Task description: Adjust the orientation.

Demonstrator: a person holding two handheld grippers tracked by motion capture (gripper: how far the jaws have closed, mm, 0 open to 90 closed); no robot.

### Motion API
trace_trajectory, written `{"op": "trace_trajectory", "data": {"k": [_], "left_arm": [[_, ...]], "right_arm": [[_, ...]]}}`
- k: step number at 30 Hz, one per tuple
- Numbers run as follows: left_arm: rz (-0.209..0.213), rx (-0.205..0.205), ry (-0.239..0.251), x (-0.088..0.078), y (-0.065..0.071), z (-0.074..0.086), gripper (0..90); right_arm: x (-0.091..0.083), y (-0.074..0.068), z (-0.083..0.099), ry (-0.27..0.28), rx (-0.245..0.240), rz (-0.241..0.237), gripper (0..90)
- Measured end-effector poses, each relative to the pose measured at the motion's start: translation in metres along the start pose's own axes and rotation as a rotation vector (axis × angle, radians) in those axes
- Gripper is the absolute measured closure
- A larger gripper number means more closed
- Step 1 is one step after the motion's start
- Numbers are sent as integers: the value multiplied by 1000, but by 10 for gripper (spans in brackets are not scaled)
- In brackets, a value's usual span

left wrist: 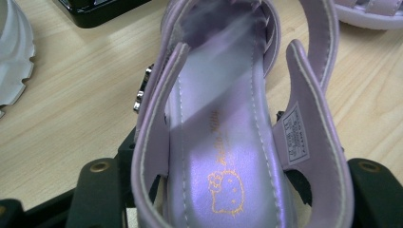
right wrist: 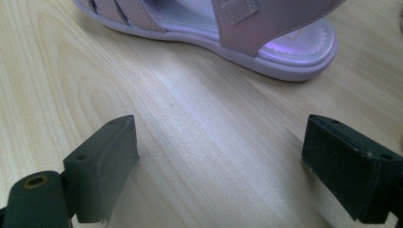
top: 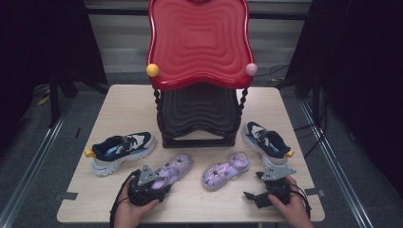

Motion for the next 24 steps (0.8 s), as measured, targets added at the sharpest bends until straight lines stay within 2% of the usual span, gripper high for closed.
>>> {"op": "trace_trajectory", "data": {"k": [4, 5, 9, 14, 20, 24], "left_arm": [[-7, 2, 0, 0, 1, 0, 367], [-8, -13, 3, 0, 1, -1, 367], [-31, -4, 1, -2, 2, -2, 369], [-43, -26, 6, -6, -2, -3, 370], [-47, -68, 52, -17, -5, -12, 371], [-66, -86, 82, -25, -6, -18, 370]], "right_arm": [[0, 0, 0, 0, 0, -1, 109], [0, 0, 0, 0, 0, -1, 109], [0, 0, 0, 0, 0, -1, 109], [0, 0, 0, 0, 0, -1, 109], [0, 0, 0, -1, 2, -1, 109], [0, 0, 0, -1, 2, -1, 109]]}}
Point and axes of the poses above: each handheld gripper's, and its own axes: x roughly forward along the jaws, z roughly out of its underside, y roughly to its right, the point moved 9 cm from there along x, roughly forward along the jaws, and after that the axes turned 6 degrees about -z, right-handed, at the moved point
